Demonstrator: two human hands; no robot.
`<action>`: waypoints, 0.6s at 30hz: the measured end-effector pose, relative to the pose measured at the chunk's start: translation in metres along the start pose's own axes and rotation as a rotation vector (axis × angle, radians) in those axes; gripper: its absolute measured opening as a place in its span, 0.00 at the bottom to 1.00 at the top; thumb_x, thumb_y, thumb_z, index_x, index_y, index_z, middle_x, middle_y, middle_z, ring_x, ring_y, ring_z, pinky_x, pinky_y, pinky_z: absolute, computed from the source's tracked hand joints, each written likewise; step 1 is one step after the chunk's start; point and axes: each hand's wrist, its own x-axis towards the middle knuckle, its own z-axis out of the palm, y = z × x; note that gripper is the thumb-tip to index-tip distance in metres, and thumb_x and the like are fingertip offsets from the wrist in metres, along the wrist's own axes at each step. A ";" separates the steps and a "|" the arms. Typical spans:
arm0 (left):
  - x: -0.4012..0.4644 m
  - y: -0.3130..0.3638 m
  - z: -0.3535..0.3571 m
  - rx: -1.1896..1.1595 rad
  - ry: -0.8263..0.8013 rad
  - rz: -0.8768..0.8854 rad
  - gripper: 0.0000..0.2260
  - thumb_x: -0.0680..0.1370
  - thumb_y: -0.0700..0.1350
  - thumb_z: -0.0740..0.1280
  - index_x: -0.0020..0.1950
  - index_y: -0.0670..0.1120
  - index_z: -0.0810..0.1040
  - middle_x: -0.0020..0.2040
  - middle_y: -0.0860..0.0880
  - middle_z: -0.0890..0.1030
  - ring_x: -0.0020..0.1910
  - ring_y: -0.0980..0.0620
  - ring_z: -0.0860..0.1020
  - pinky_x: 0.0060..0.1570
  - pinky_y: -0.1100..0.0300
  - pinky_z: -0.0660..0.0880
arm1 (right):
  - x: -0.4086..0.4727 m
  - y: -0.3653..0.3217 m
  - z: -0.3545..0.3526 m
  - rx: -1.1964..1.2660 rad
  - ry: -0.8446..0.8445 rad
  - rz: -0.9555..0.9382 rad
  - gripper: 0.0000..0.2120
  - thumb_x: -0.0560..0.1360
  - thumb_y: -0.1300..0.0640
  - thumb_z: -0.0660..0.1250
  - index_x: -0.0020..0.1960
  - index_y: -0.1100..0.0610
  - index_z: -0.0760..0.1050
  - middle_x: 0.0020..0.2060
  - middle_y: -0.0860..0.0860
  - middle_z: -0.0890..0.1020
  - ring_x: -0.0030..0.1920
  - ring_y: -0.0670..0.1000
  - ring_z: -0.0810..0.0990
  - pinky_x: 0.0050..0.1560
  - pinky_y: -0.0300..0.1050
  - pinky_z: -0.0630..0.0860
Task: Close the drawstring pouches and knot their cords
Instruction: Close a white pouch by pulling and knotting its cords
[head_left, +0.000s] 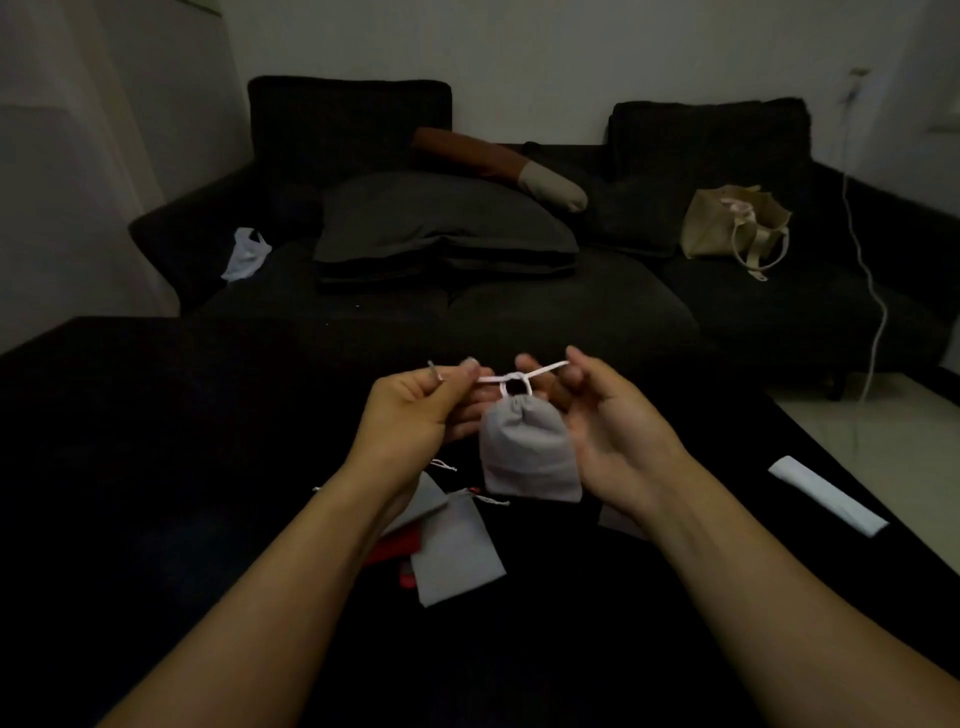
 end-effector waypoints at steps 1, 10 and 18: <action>0.000 0.001 0.000 -0.033 0.006 -0.001 0.10 0.80 0.45 0.66 0.46 0.41 0.84 0.41 0.43 0.86 0.39 0.51 0.84 0.40 0.62 0.82 | 0.000 0.000 0.002 0.063 -0.029 -0.010 0.19 0.79 0.53 0.63 0.29 0.55 0.71 0.47 0.56 0.86 0.39 0.50 0.82 0.43 0.46 0.80; 0.000 0.000 0.004 0.104 0.156 0.146 0.18 0.82 0.49 0.63 0.34 0.45 0.79 0.31 0.51 0.81 0.32 0.57 0.79 0.36 0.63 0.77 | 0.007 -0.019 -0.008 -0.215 0.048 -0.230 0.17 0.82 0.54 0.58 0.34 0.54 0.64 0.26 0.48 0.65 0.25 0.45 0.59 0.28 0.37 0.57; 0.004 0.003 -0.007 0.169 0.036 0.102 0.15 0.81 0.48 0.65 0.37 0.43 0.80 0.32 0.50 0.82 0.32 0.56 0.80 0.34 0.65 0.78 | 0.006 -0.007 -0.004 -0.837 0.065 -0.500 0.14 0.79 0.55 0.67 0.36 0.55 0.69 0.24 0.47 0.68 0.25 0.45 0.65 0.27 0.41 0.64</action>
